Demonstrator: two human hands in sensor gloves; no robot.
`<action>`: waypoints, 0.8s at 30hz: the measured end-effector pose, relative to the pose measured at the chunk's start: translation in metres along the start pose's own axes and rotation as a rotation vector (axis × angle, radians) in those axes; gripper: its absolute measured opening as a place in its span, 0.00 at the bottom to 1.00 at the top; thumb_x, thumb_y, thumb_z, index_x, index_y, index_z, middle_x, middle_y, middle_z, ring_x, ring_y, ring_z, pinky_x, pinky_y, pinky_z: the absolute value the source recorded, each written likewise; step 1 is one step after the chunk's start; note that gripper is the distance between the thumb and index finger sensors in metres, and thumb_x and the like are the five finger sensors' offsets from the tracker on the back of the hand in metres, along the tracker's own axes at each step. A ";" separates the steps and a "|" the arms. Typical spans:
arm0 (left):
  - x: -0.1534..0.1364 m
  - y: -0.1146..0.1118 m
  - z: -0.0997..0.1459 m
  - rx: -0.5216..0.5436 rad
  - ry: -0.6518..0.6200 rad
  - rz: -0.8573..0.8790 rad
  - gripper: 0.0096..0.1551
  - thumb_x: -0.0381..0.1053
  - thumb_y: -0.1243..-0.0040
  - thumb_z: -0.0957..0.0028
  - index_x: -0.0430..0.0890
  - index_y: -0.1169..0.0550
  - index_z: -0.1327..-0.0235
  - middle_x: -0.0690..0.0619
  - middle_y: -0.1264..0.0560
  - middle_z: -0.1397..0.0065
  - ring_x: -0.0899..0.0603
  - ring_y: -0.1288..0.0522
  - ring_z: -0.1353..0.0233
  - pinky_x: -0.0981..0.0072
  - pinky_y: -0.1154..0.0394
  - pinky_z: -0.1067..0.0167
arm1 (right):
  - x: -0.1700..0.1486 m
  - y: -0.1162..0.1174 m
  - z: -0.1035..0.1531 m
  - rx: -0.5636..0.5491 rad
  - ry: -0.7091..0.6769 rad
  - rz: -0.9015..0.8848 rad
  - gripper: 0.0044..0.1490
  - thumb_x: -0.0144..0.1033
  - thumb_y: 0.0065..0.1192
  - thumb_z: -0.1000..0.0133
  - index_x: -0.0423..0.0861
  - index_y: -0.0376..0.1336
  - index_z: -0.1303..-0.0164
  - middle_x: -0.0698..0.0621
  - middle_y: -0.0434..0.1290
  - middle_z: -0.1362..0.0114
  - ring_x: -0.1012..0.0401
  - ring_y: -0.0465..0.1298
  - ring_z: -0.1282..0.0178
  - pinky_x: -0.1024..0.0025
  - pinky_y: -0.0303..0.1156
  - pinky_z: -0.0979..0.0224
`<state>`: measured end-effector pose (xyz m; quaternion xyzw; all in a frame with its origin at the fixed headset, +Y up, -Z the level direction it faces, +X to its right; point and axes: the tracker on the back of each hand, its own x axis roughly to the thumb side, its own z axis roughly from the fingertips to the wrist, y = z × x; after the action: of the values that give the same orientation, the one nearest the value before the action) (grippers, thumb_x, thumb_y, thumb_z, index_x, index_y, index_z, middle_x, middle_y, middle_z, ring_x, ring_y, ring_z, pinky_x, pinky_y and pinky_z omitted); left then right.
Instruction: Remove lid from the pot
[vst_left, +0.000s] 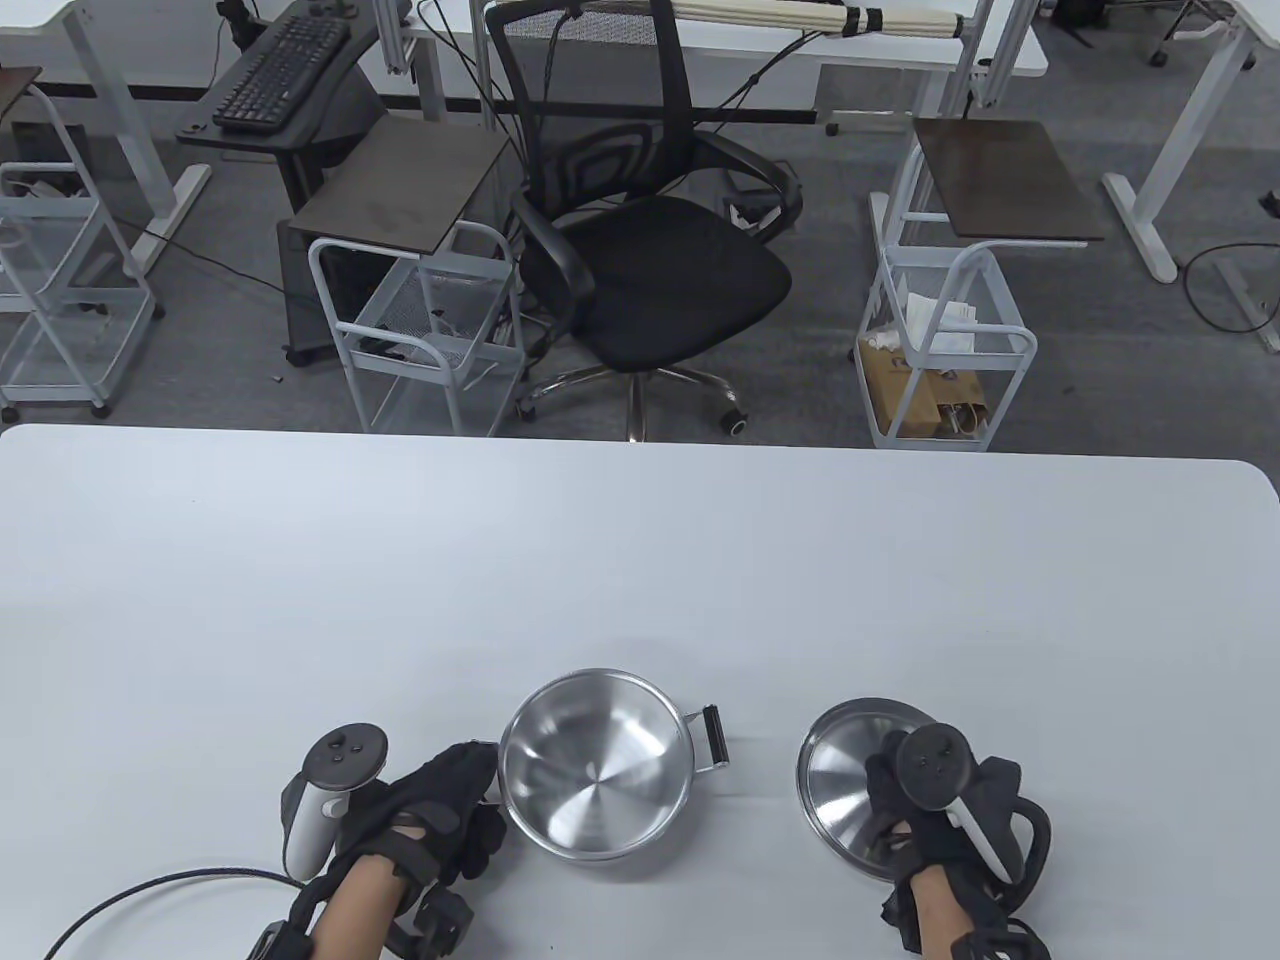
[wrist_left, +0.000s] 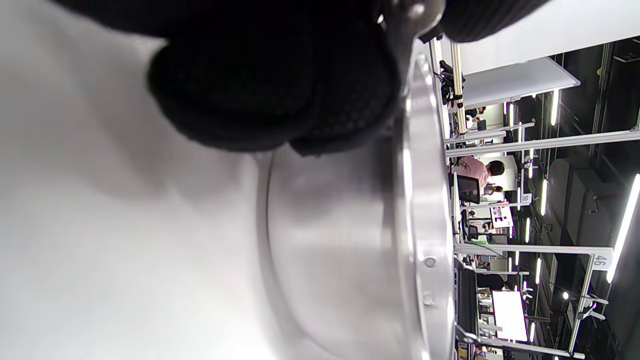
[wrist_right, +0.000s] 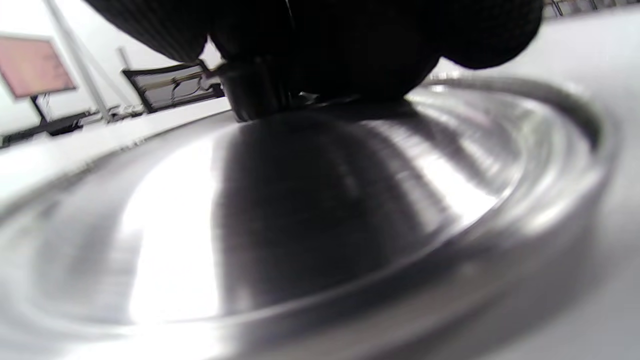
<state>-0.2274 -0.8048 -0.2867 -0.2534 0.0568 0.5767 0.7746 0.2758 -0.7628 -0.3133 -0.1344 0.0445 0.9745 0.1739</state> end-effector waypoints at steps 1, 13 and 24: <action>-0.001 0.001 0.001 0.012 0.003 0.007 0.34 0.66 0.50 0.41 0.45 0.32 0.31 0.66 0.23 0.41 0.45 0.16 0.62 0.59 0.21 0.71 | -0.004 -0.001 0.000 -0.001 0.016 -0.061 0.31 0.44 0.57 0.41 0.33 0.74 0.44 0.36 0.79 0.46 0.65 0.85 0.75 0.73 0.79 0.47; 0.027 0.032 0.029 0.520 -0.235 -0.184 0.39 0.66 0.48 0.46 0.50 0.37 0.24 0.44 0.23 0.27 0.33 0.24 0.33 0.40 0.26 0.44 | 0.002 -0.030 0.016 -0.139 -0.084 -0.449 0.38 0.52 0.49 0.40 0.43 0.57 0.24 0.37 0.61 0.21 0.31 0.65 0.31 0.33 0.61 0.31; 0.084 0.001 0.077 0.693 -0.654 -0.625 0.38 0.66 0.47 0.46 0.56 0.36 0.22 0.49 0.34 0.16 0.35 0.38 0.18 0.31 0.42 0.28 | 0.079 -0.038 0.072 -0.213 -0.618 -0.317 0.41 0.56 0.49 0.40 0.51 0.49 0.19 0.45 0.51 0.12 0.36 0.48 0.13 0.26 0.41 0.21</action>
<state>-0.2162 -0.6966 -0.2524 0.2027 -0.0776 0.3160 0.9236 0.1999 -0.6917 -0.2675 0.1439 -0.1333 0.9292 0.3131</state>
